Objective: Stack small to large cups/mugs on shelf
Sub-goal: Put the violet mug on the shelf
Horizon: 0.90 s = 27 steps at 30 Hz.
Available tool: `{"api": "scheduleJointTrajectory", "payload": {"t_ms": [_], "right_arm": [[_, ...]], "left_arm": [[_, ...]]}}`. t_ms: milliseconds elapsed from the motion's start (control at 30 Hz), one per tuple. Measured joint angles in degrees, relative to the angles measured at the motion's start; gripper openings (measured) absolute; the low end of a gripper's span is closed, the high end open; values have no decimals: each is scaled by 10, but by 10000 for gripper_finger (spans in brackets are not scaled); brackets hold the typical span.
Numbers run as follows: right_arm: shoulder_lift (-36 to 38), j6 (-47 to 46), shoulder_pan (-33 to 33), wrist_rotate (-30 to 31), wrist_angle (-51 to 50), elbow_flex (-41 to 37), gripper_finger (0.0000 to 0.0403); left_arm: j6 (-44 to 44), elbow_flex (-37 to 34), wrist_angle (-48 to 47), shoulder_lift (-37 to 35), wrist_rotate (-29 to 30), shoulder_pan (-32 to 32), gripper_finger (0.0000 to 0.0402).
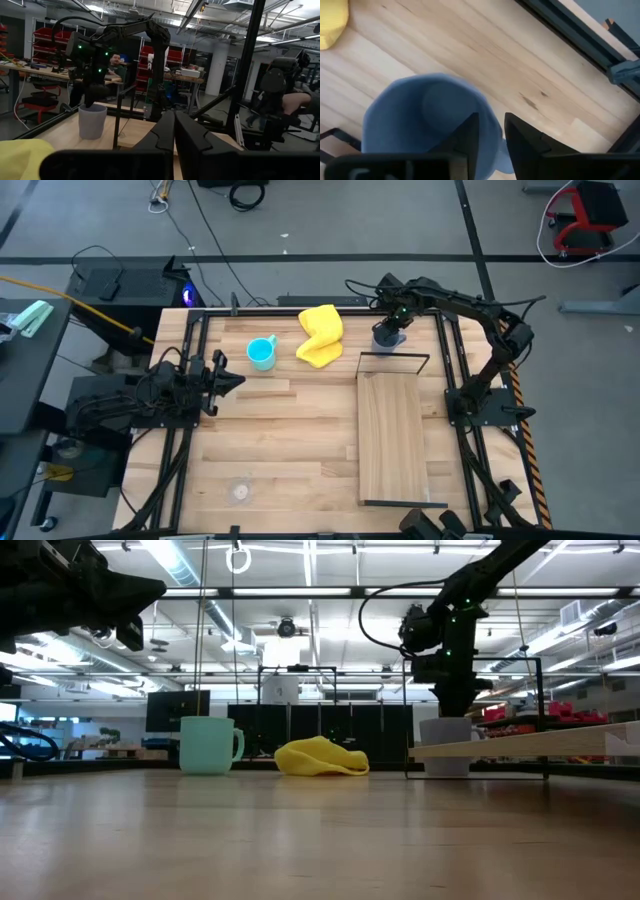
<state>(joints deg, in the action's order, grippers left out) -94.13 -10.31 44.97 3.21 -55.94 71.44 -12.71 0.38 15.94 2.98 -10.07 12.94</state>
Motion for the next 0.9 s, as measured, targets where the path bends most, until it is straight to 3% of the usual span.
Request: {"api": "scheduleJointTrajectory", "payload": {"t_ms": [900], "right_arm": [[0,14,19,-9,35,-31,87]], "left_arm": [[2,0,0,0,0,0,27]]}}
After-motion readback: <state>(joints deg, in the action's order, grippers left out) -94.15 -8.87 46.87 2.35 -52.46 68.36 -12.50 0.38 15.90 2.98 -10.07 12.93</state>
